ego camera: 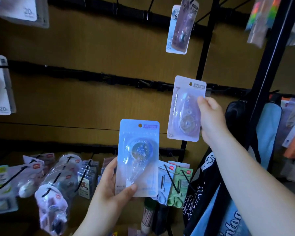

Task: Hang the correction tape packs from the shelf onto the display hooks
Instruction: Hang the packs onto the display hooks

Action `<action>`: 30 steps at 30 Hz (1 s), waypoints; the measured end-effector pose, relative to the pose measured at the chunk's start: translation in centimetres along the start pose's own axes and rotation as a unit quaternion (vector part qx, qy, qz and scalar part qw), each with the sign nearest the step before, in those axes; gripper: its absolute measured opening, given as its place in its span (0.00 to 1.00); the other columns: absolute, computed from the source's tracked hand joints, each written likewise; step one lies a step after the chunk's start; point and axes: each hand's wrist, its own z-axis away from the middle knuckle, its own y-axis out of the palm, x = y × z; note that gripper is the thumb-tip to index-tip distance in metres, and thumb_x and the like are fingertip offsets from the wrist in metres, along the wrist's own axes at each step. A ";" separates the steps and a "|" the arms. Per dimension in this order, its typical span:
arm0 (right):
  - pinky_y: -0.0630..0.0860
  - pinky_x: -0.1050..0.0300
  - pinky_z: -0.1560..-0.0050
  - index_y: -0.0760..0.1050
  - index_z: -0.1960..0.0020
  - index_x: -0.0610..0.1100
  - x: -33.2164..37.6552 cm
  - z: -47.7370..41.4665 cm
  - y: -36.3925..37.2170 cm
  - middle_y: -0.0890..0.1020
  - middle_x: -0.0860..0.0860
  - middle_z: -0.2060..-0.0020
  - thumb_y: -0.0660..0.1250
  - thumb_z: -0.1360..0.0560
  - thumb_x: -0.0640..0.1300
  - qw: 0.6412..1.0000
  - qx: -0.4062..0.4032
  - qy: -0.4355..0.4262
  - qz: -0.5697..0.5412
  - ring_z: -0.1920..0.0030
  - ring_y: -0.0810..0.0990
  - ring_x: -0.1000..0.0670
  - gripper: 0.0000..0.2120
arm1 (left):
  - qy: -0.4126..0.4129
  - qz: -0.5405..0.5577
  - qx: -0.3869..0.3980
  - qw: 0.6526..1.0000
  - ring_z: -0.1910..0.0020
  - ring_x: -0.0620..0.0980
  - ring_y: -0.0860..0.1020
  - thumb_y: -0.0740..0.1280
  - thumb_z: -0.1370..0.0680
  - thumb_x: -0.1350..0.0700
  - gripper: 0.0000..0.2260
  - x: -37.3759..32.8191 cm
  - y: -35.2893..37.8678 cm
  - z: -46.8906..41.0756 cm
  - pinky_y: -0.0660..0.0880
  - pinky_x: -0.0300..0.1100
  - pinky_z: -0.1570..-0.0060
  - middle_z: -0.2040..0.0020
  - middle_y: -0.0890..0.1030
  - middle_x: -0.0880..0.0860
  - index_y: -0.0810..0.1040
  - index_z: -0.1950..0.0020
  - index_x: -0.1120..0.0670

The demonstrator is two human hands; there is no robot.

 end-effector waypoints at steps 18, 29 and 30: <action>0.57 0.58 0.65 0.60 0.69 0.47 -1.4 -3.9 3.8 0.62 0.50 0.74 0.55 0.22 0.45 0.989 -0.023 0.041 0.143 0.71 0.58 0.51 0.17 | 0.002 0.008 -0.025 1.000 0.52 0.52 0.82 0.73 0.35 0.65 0.22 0.5 -2.6 -1.1 0.81 0.41 0.63 0.50 0.82 0.49 0.71 0.49 0.45; 0.76 0.40 0.43 0.71 0.41 0.32 -1.3 -5.1 4.7 0.74 0.43 0.60 0.56 0.23 0.40 0.980 -0.003 0.070 0.189 0.54 0.79 0.39 0.16 | 0.018 0.038 -0.022 0.999 0.58 0.47 0.84 0.76 0.50 0.58 0.31 0.5 -3.6 -1.5 0.78 0.35 0.68 0.57 0.86 0.47 0.73 0.49 0.46; 0.77 0.43 0.44 0.71 0.40 0.32 -1.2 -5.0 4.5 0.76 0.42 0.58 0.55 0.23 0.39 0.981 -0.002 0.067 0.185 0.55 0.77 0.43 0.15 | 0.016 0.032 -0.021 0.999 0.56 0.45 0.84 0.74 0.45 0.60 0.27 0.4 -3.5 -1.5 0.79 0.36 0.67 0.56 0.85 0.44 0.72 0.49 0.45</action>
